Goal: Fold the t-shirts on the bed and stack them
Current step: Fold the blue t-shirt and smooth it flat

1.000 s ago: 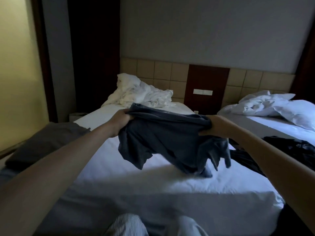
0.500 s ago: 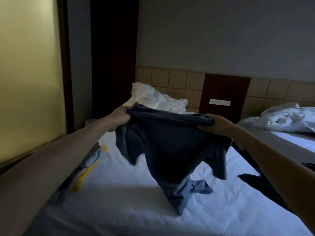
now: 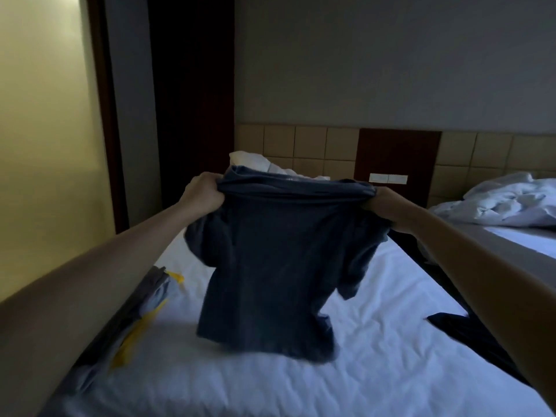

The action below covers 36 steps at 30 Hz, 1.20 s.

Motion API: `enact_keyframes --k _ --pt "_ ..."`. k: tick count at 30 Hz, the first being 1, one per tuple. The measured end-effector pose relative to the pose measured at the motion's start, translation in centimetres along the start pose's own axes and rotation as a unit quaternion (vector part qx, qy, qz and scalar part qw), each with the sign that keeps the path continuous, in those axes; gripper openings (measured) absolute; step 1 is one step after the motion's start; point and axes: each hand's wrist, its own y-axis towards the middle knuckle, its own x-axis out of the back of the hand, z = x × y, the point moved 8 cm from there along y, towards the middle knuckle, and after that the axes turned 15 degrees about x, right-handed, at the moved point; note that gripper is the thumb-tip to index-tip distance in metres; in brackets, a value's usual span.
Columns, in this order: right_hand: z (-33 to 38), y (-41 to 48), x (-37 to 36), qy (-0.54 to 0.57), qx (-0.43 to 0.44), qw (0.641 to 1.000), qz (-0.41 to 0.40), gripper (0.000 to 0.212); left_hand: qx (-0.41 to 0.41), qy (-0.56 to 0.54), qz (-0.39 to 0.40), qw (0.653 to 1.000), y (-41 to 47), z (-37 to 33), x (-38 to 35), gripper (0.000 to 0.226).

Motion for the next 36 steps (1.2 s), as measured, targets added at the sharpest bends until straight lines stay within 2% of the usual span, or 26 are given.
enact_keyframes --k 1,2,3,5,7,9,10,12,14,16,19,21,24,25,27,29,32,36 --pt "0.5 -0.4 -0.1 0.074 0.0 0.997 0.005 0.019 -0.007 -0.028 -0.005 1.0 0.0 -0.3 0.3 0.025" --pt "0.9 -0.7 0.0 0.091 0.009 0.996 0.02 0.016 -0.021 -0.022 0.009 0.999 -0.1 -0.5 0.1 0.027" --pt "1.1 -0.8 0.2 0.056 0.026 0.997 0.045 0.017 -0.038 0.023 0.042 0.998 -0.5 -0.6 -0.4 0.029" --pt "0.6 -1.4 0.0 -0.128 0.054 0.979 0.152 0.026 -0.068 0.172 0.112 0.976 -1.4 0.1 -1.9 0.026" --pt "-1.3 -2.2 -1.1 -0.352 0.036 0.896 0.268 0.047 -0.077 0.293 0.146 0.942 -2.3 1.2 -2.9 0.03" --pt "-2.5 -2.3 -1.6 -0.529 0.029 0.803 0.271 0.047 -0.074 0.345 0.157 0.923 -2.8 1.8 -3.6 0.048" --pt "-2.4 -2.2 -1.8 -0.563 0.042 0.79 0.241 0.039 -0.067 0.345 0.17 0.921 -3.0 2.1 -4.1 0.051" --pt "-2.3 -2.1 -2.1 -0.533 0.061 0.822 0.192 0.031 -0.051 0.346 0.203 0.915 -3.4 2.8 -4.9 0.047" --pt "-3.3 -2.1 -2.4 -0.416 0.058 0.889 0.183 0.022 -0.036 0.358 0.209 0.909 -3.5 3.7 -5.5 0.042" --pt "-4.0 -2.6 -3.1 -0.277 0.044 0.941 0.189 0.008 -0.019 0.346 0.209 0.915 -3.1 4.8 -6.1 0.038" --pt "-4.5 -3.5 -4.0 -0.113 0.008 0.976 0.183 0.006 0.017 0.211 0.239 0.948 -2.8 5.7 -6.6 0.029" --pt "-4.7 -4.0 -4.4 -0.109 -0.002 0.971 0.212 0.018 0.033 0.149 0.256 0.954 -3.3 5.9 -6.3 0.021" --pt "-5.1 -4.3 -5.4 -0.286 0.026 0.91 0.298 0.039 0.024 0.167 0.281 0.945 -4.2 6.1 -6.4 0.012" --pt "-5.1 -4.2 -5.7 -0.338 0.045 0.886 0.314 0.039 0.014 0.184 0.288 0.94 -4.5 6.0 -6.6 0.014" --pt "-5.2 -4.0 -6.1 -0.422 0.068 0.846 0.318 0.022 0.007 0.205 0.293 0.934 -4.9 6.0 -6.6 0.025" --pt "-5.0 -4.0 -6.1 -0.462 0.072 0.829 0.307 0.025 0.001 0.246 0.278 0.929 -5.0 6.1 -6.4 0.034" --pt "-5.4 -3.9 -6.0 -0.376 0.047 0.885 0.269 0.027 -0.023 0.297 0.25 0.921 -4.6 6.5 -6.4 0.026" --pt "-6.5 -4.9 -6.6 -0.24 0.003 0.933 0.269 0.01 0.011 0.184 0.279 0.942 -4.5 7.4 -6.9 0.022"
